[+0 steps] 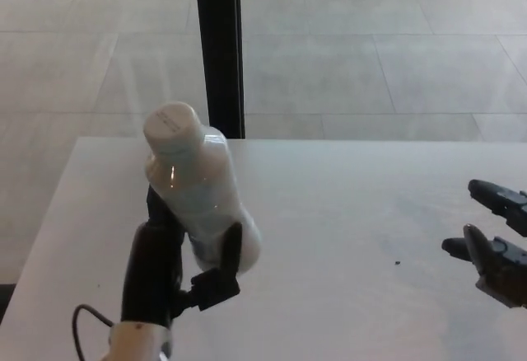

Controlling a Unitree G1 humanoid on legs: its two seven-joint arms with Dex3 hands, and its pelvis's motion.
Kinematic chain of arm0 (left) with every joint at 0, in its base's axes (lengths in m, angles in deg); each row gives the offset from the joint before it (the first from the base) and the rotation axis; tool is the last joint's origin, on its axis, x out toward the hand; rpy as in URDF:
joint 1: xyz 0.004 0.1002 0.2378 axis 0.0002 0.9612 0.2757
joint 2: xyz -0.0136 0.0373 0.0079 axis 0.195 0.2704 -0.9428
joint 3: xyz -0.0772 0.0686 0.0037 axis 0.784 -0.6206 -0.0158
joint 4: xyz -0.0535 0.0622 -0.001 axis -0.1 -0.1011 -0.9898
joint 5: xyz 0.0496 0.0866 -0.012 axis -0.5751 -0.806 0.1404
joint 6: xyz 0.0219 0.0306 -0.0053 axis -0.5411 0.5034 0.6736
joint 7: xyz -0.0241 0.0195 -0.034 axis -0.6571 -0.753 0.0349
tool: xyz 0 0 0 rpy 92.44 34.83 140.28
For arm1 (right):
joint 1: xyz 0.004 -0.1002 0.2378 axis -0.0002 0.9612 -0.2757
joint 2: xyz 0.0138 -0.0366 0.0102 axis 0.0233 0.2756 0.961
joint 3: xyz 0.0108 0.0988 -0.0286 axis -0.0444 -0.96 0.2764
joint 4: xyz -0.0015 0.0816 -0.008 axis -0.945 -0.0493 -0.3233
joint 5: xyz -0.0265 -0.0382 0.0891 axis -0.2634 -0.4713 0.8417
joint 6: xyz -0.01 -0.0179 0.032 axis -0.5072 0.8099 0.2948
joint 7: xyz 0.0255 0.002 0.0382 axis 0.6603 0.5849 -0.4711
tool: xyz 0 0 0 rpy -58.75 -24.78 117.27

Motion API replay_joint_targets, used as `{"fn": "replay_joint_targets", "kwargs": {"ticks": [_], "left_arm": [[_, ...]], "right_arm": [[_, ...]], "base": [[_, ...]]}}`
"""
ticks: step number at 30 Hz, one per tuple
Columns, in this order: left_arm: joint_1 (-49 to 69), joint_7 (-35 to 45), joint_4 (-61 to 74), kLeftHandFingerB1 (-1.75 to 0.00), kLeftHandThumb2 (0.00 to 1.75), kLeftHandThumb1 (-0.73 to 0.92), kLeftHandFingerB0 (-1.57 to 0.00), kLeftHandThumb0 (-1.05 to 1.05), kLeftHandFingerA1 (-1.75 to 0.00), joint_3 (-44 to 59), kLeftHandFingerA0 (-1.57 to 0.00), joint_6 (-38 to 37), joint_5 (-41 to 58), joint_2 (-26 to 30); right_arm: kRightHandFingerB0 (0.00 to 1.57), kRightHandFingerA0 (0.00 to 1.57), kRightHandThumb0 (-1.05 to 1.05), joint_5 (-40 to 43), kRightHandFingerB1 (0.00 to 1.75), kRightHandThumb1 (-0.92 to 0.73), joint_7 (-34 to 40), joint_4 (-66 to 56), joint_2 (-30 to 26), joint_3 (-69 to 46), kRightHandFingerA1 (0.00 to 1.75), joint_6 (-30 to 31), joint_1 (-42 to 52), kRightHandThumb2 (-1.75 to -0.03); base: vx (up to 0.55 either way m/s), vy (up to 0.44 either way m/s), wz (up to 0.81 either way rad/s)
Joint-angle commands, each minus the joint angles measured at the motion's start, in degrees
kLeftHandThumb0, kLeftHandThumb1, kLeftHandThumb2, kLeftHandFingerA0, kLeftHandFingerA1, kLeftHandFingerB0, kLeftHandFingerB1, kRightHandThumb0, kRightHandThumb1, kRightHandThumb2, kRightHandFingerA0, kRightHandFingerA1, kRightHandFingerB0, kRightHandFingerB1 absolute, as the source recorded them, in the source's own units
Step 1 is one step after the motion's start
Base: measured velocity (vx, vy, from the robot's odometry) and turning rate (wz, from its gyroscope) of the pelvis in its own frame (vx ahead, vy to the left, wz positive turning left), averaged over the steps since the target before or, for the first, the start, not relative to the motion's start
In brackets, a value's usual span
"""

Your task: The robot uses its left hand to to lift the bottle kept on the middle of the desk and tilts it towards its right hand. It then uses its right hand to rotate its cap to open it and places the bottle and cap back on the desk

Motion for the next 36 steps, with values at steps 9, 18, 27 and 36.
{"fn": "replay_joint_targets", "kwargs": {"ticks": [9, 18, 27, 36], "left_arm": [[-4.35, 10.50, 2.92, -1.58, 1.52, 0.60, -1.09, 0.36, -1.72, -3.48, -1.19, 9.12, -15.54, 14.68], [-7.85, 13.84, 1.80, -1.50, 1.53, 0.46, -1.06, 0.37, -1.66, -8.57, -1.16, 9.08, -20.29, 18.71], [-8.48, 12.80, 1.66, -1.52, 1.48, 0.49, -1.04, 0.38, -1.71, -9.09, -1.16, 10.63, -22.90, 13.83], [-7.76, 10.93, 0.45, -1.56, 1.49, 0.56, -1.07, 0.42, -1.75, -7.44, -1.21, 8.70, -24.07, 8.13]], "right_arm": [[0.48, 0.76, -0.71, -8.88, 0.36, -0.63, -1.90, -4.92, -4.41, 8.62, 0.67, -1.33, -5.78, -0.59], [0.45, 0.69, -0.70, -11.54, 0.38, -0.63, -2.90, -5.77, -4.26, 14.99, 0.79, -0.95, -8.34, -0.60], [0.44, 0.71, -0.63, -14.76, 0.41, -0.60, -4.30, -5.84, -6.40, 19.81, 0.81, -2.58, -4.15, -0.58], [0.37, 0.69, -0.64, -16.74, 0.53, -0.47, -4.33, -6.66, -6.14, 21.16, 0.85, -4.43, -1.34, -0.87]], "base": [[0.00, 0.000, 0.00], [0.00, 0.000, 0.00], [0.00, 0.000, 0.00], [0.00, 0.000, 0.00]]}}
